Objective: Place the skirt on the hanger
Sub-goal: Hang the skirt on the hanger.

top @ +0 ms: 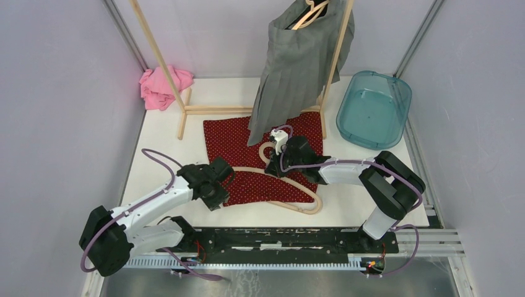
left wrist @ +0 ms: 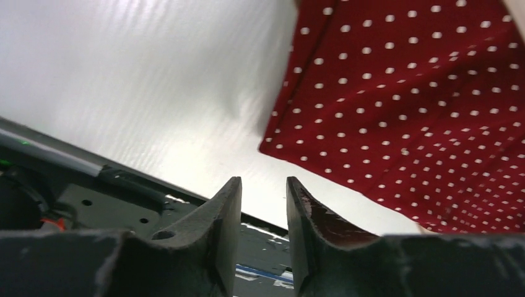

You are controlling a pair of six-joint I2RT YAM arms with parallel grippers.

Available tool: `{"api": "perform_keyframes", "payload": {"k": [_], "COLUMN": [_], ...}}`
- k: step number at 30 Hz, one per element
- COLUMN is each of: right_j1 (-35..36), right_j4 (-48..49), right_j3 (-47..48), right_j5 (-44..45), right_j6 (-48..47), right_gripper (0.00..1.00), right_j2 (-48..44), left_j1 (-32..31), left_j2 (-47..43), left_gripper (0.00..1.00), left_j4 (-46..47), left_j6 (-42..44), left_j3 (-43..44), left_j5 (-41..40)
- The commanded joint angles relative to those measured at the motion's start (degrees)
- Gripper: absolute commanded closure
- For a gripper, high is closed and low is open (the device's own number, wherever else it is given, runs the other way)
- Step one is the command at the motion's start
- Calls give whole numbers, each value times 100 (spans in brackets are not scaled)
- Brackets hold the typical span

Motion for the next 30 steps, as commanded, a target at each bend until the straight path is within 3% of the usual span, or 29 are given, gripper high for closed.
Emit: {"api": "perform_keyframes", "payload": {"k": [1, 5, 22, 26, 30], "right_j1": [-46, -45, -51, -55, -55], "right_j4": [-238, -307, -299, -288, -277], "right_j3": [55, 87, 81, 39, 7], "right_j5": [330, 253, 108, 116, 89], "right_j6": [-146, -121, -50, -51, -37], "right_gripper": [99, 99, 99, 99, 99], "right_j2": [58, 1, 4, 10, -7], "left_j1": [-17, -17, -21, -17, -16], "left_j2": [-71, 29, 906, 1135, 1077], "left_gripper": [54, 48, 49, 57, 80], "left_j4": [589, 1049, 1287, 942, 980], "left_j6": [-80, -121, -388, -711, -834], "left_j3": [145, -89, -409, -389, -454], "left_j5": [51, -52, -385, -385, -499]}}
